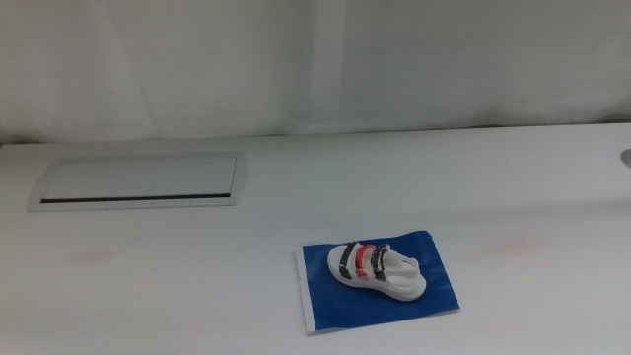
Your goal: Use one arm to grab the shoe from the table and place it on the mat.
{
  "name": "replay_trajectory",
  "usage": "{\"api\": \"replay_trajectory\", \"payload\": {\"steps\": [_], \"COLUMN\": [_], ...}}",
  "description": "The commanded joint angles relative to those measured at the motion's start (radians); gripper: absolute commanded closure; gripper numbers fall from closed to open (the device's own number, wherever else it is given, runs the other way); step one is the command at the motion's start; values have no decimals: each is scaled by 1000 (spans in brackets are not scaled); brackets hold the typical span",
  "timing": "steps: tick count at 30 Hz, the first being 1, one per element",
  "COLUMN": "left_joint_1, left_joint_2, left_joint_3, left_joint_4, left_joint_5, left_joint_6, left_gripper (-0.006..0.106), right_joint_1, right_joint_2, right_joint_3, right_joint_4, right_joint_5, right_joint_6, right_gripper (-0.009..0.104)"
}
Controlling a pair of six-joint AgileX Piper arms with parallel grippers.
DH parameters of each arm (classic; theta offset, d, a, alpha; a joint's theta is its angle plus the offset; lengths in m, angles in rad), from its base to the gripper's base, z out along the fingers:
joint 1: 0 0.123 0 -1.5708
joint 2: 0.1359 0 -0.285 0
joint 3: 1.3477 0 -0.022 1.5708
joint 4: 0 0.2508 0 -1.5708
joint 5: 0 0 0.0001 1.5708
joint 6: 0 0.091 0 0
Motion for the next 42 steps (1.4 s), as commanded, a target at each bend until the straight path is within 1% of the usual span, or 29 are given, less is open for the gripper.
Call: {"api": "replay_trajectory", "payload": {"steps": [1,4,5,6,7,8,9,10,11,16,19,21,23,25,27,30,35,38,42], "left_joint_1": [2,13,15,20,27,33,35,37,37,42,42,42,42,42,42,42,42,42,44], "left_joint_2": [-18,-23,-23,-23,-23,-23,-23,-23,-23,-54,-95,-148,-220,-299,-397,-538,-761,-877,-1055], "left_joint_3": [3,3,3,3,3,3,3,3,3,26,96,178,271,379,511,706,971,1115,1286], "left_joint_4": [-24,-26,-26,-21,-21,-21,-16,0,9,39,41,33,0,-36,-45,-33,3,-29,-31], "left_joint_5": [-27,-78,-88,-95,-95,-95,-95,-95,-95,-63,-61,-88,-131,-222,-323,-443,-535,-572,-623], "left_joint_6": [-111,-159,-182,-191,-192,-189,-172,-159,-148,-160,-107,-73,6,82,126,128,127,100,15], "left_gripper": [10,10,12,16,24,34,50,70,102,103,103,103,103,103,103,103,103,103,103], "right_joint_1": [-8,-8,-8,-8,-8,-8,-8,-8,-8,-8,-8,-8,-8,-8,-8,-8,-8,-8,-8], "right_joint_2": [-5,-5,-5,-5,-5,-5,-5,-5,-5,-5,-5,-5,-5,-5,-5,-5,-5,-5,-5], "right_joint_3": [7,7,7,7,7,7,7,7,7,7,7,7,7,7,7,7,7,7,7], "right_joint_4": [-3,-3,-3,-3,-3,-3,-3,-3,-3,-3,-3,-3,-3,-3,-3,-3,-3,-3,-3], "right_joint_5": [-15,-15,-15,-15,-15,-15,-15,-15,-15,-15,-15,-15,-15,-15,-15,-15,-15,-15,-15], "right_joint_6": [-7,-7,-7,-7,-7,-7,-7,-7,-7,-7,-7,-7,-7,-7,-7,-7,-7,-7,-7], "right_gripper": [98,98,98,98,98,98,98,98,98,98,98,98,98,98,98,98,98,98,98]}}
